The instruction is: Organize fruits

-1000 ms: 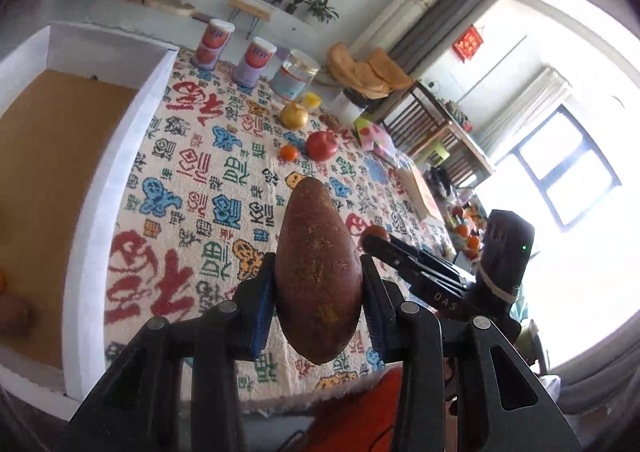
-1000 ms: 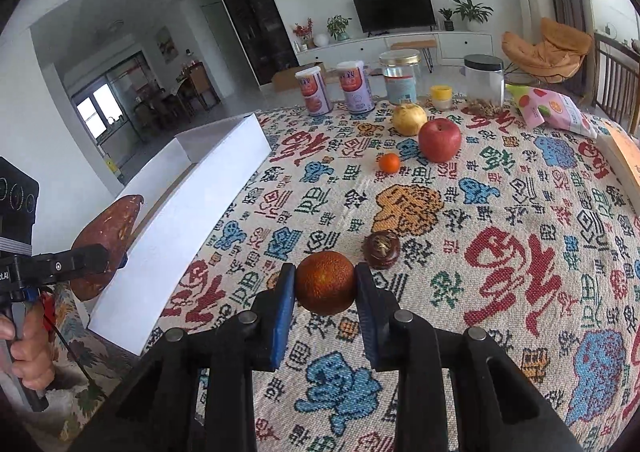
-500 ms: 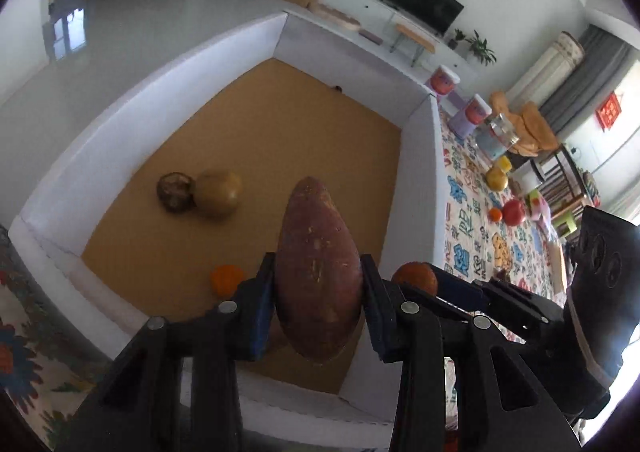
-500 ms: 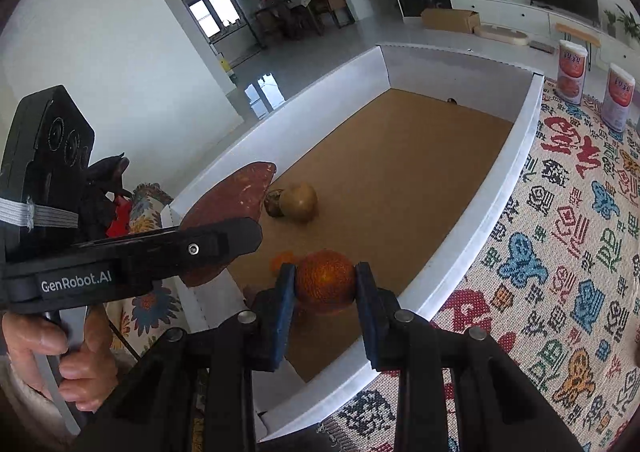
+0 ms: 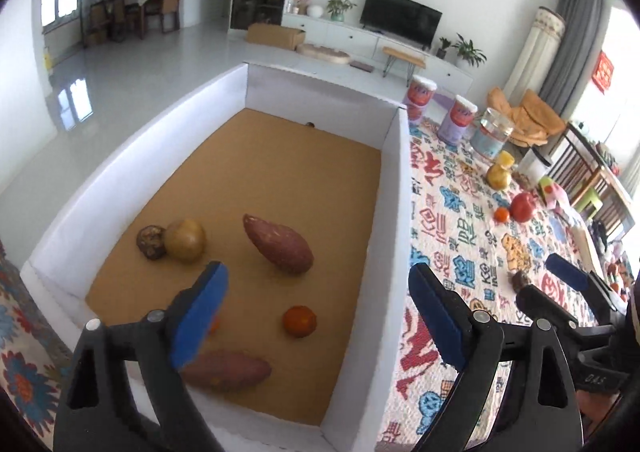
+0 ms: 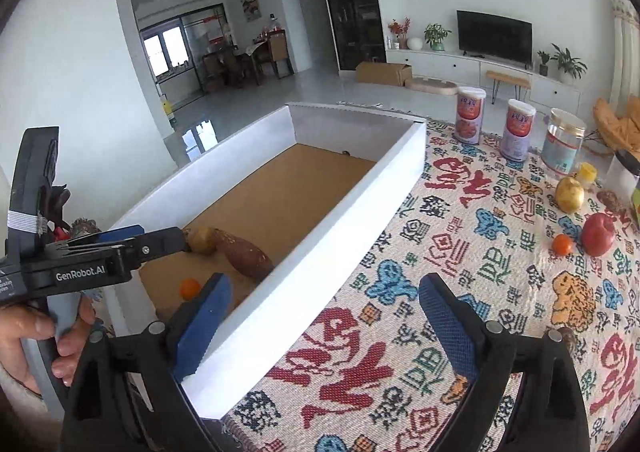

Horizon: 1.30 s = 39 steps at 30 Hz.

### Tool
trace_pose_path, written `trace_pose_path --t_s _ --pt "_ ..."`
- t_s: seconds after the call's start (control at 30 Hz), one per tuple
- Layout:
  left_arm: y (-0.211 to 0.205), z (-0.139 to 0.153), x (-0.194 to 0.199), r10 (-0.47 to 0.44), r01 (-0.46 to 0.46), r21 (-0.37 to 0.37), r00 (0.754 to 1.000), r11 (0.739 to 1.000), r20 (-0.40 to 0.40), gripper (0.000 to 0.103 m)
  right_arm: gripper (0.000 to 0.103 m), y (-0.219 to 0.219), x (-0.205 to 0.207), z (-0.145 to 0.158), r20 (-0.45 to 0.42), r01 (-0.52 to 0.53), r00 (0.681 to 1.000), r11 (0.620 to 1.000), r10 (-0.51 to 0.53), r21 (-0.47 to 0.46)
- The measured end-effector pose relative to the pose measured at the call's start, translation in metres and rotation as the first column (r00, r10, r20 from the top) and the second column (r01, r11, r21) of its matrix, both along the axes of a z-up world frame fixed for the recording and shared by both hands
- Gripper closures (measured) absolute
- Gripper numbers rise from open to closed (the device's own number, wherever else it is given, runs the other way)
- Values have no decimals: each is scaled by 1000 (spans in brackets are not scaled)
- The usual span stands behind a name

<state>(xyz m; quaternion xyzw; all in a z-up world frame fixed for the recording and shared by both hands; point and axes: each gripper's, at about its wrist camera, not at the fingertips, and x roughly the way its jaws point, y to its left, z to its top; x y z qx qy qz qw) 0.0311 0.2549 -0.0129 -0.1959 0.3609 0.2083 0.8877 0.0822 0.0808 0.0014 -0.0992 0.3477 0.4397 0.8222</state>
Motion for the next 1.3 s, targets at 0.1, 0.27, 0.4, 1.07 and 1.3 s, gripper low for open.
trace_pose_path --t_s 0.1,0.27,0.4,1.07,1.3 --pt "-55 1 27 -143 143 0 990 990 11 7 5 -66 26 -7 25 137 990 990 -137 -20" --pt "-140 -22 78 -333 334 6 942 943 -22 7 4 -181 77 -40 37 415 910 903 -413 -109" --pt "-177 -55 119 -355 358 78 934 931 -44 7 4 -269 107 -72 37 594 800 781 -599 -192" --pt "-178 -141 189 -309 332 110 932 937 -189 0 0 -350 139 -129 -11 694 693 671 -721 -261" --pt "-176 -141 189 -310 332 104 932 937 -187 1 0 -351 139 -129 -11 694 693 671 -721 -261"
